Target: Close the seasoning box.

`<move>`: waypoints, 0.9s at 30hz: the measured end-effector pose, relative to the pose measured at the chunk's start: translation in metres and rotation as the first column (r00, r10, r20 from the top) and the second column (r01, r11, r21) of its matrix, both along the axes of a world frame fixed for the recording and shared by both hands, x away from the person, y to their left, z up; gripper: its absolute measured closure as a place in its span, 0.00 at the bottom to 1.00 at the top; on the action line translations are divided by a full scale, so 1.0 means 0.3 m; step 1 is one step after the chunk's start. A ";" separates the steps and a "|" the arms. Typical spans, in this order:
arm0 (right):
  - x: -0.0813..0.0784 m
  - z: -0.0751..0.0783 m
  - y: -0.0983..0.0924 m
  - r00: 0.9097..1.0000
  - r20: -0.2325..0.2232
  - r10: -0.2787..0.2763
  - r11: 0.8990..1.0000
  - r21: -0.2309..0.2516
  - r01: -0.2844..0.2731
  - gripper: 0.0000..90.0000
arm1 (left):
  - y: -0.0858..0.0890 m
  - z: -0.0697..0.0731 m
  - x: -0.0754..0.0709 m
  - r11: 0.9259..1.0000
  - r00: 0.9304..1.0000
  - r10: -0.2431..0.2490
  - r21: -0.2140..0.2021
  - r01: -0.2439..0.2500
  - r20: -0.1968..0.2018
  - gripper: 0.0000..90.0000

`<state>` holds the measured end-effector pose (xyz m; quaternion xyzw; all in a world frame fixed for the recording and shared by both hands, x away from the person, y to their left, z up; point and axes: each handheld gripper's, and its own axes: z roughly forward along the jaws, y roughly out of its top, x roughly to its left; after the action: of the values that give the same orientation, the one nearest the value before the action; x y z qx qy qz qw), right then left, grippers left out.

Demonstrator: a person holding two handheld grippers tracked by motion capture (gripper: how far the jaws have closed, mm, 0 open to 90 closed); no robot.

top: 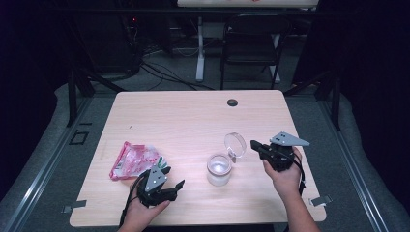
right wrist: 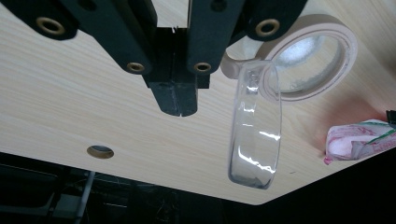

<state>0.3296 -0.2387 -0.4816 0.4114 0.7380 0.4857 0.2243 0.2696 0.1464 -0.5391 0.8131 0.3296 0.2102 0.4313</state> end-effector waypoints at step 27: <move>-0.006 0.001 0.035 0.999 0.007 0.034 0.999 -0.003 -0.034 1.00 | 0.002 0.001 -0.002 1.000 1.000 0.000 -0.003 0.000 0.001 0.36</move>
<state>0.3278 -0.2281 -0.4812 0.3966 0.7447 0.4898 0.2193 0.2689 0.1470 -0.5389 0.8124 0.3296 0.2102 0.4326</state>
